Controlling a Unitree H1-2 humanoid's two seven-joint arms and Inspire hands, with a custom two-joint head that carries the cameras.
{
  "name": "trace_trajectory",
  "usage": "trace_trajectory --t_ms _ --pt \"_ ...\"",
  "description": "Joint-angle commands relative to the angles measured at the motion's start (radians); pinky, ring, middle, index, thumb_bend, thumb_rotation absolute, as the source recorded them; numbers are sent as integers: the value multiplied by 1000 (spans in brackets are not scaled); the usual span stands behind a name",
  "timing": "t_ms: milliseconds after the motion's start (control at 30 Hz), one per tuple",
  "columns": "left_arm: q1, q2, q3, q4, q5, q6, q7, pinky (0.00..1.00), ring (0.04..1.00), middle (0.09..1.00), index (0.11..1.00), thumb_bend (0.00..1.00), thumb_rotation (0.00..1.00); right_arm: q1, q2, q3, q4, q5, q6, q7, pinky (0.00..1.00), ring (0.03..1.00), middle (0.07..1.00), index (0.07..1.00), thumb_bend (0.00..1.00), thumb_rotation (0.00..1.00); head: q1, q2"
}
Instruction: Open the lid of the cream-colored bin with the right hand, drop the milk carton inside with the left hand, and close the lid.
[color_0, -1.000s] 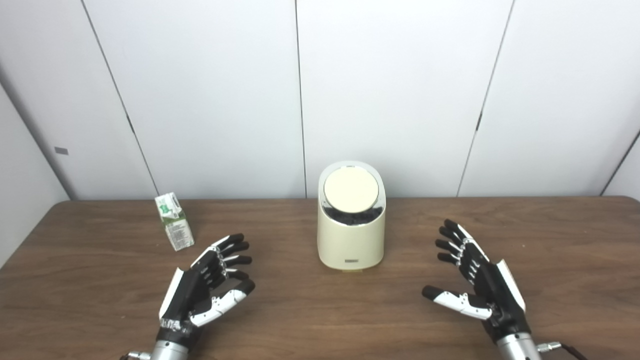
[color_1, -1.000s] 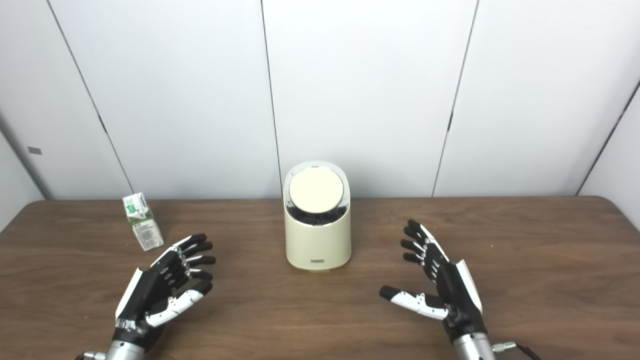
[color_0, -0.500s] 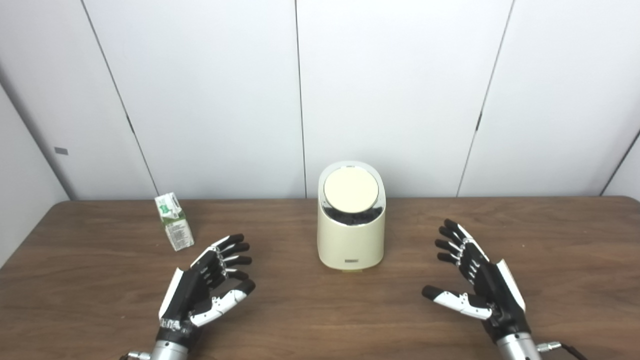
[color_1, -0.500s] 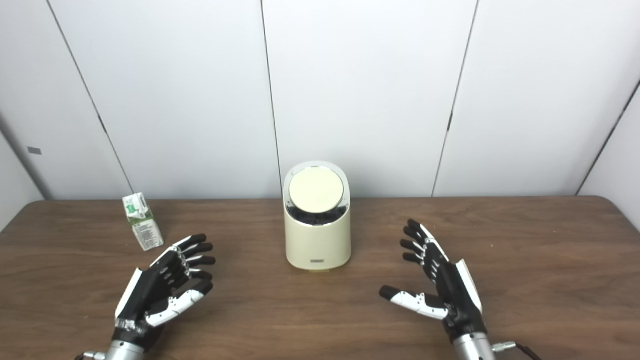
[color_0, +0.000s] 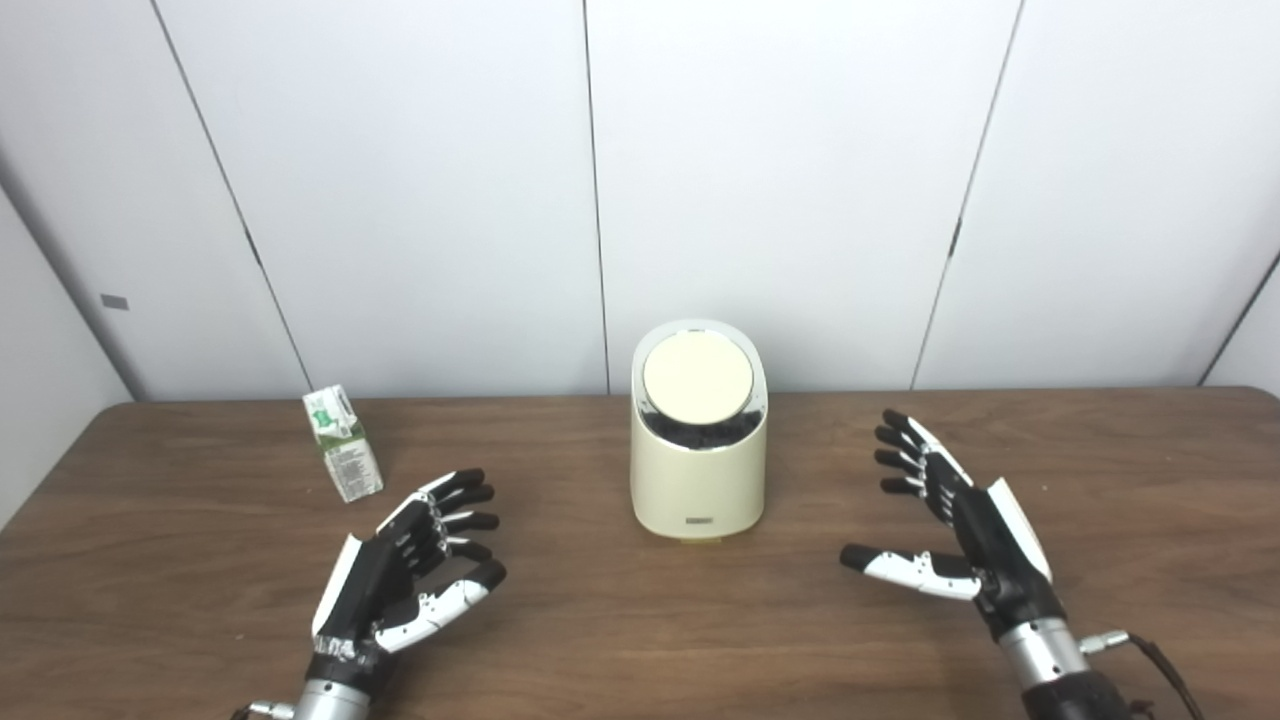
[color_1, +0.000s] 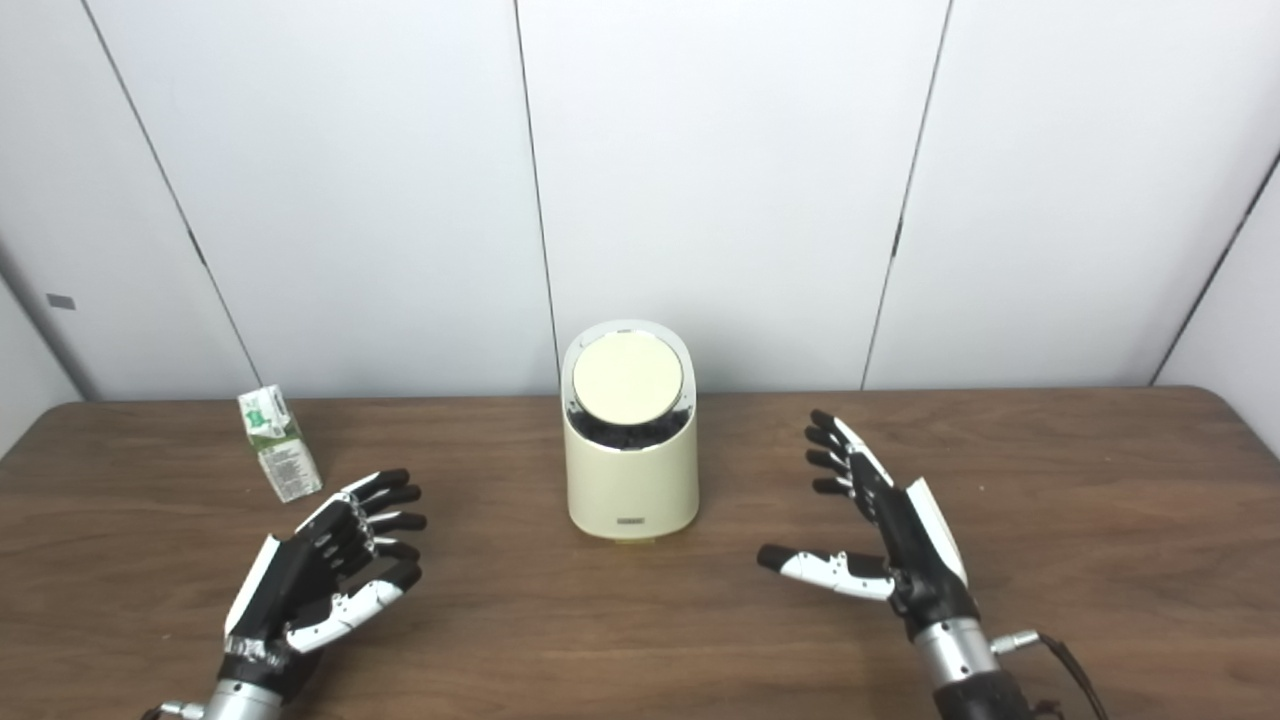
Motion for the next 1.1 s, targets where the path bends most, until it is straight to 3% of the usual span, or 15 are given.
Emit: trace_trajectory --t_ms 0,133,267,400,500,667,800,1067 --pt "-18 6 0 -2 -8 -28 0 593 715 797 842 725 241 -68 -7 1 -46 -31 20 -18 766 865 883 906 810 413 1 0" --pt "-13 4 -3 -1 4 -29 5 595 717 796 843 727 256 -134 -9 -1 -39 -27 50 -10 793 881 887 910 813 385 2 2" --pt "-9 3 -5 -12 16 -26 11 591 713 793 840 723 266 -200 -7 4 -62 -1 157 27 799 892 906 924 837 414 4 6" --pt "-11 3 -5 -10 13 -24 8 593 715 793 844 723 258 -261 -4 7 -49 31 203 48 745 887 905 909 878 418 6 5" --pt "-9 2 -6 -14 6 -20 6 601 719 796 849 714 245 -299 -5 26 -51 11 239 54 723 871 884 887 873 414 4 6" --pt "-9 -1 -7 -14 25 -22 17 597 716 795 847 723 270 -351 -8 68 -77 -40 343 64 785 877 896 912 844 420 4 2" --pt "-10 -4 -8 -11 20 -25 15 600 718 797 852 721 267 -395 -15 96 -53 -71 360 65 812 881 898 921 833 423 5 2" --pt "-12 -1 -6 2 20 -31 12 598 720 796 849 719 262 -465 -20 138 10 -121 352 55 745 867 896 910 840 424 7 1"
